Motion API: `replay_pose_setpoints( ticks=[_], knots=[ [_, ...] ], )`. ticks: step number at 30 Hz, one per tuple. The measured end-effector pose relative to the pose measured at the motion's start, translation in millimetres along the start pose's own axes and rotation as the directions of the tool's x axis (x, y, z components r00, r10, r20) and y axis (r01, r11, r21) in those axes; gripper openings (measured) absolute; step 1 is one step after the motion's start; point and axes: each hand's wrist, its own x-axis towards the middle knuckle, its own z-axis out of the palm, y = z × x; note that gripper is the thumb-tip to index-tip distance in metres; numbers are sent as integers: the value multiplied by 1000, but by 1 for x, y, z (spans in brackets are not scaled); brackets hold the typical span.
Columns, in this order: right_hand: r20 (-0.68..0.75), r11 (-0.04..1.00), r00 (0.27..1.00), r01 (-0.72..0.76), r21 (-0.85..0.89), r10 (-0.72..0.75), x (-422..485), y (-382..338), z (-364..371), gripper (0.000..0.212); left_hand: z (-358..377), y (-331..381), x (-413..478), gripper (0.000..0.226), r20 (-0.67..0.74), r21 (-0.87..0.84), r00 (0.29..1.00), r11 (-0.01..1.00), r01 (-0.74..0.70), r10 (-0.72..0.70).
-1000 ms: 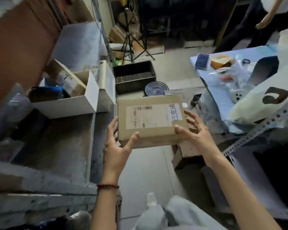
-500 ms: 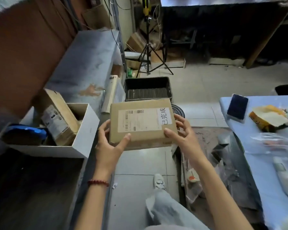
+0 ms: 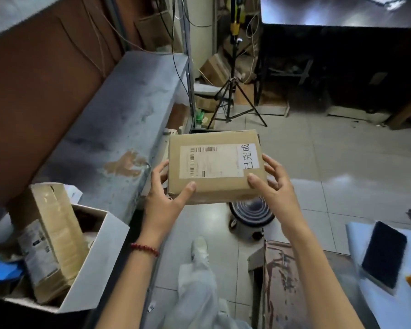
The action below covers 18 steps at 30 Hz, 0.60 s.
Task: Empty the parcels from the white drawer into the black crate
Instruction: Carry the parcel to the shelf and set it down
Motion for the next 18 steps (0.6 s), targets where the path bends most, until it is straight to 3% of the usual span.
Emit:
replay_pose_setpoints(
  ticks=[11,18],
  knots=[
    [155,999,988,-6,-47,14,200,-21,75,50,-14,-11,180,73,-116,-18,991,998,59,-61],
    [356,991,935,42,-128,6,299,-44,132,54,-40,-15,243,72,-306,1,943,991,136,-130]
  ],
)
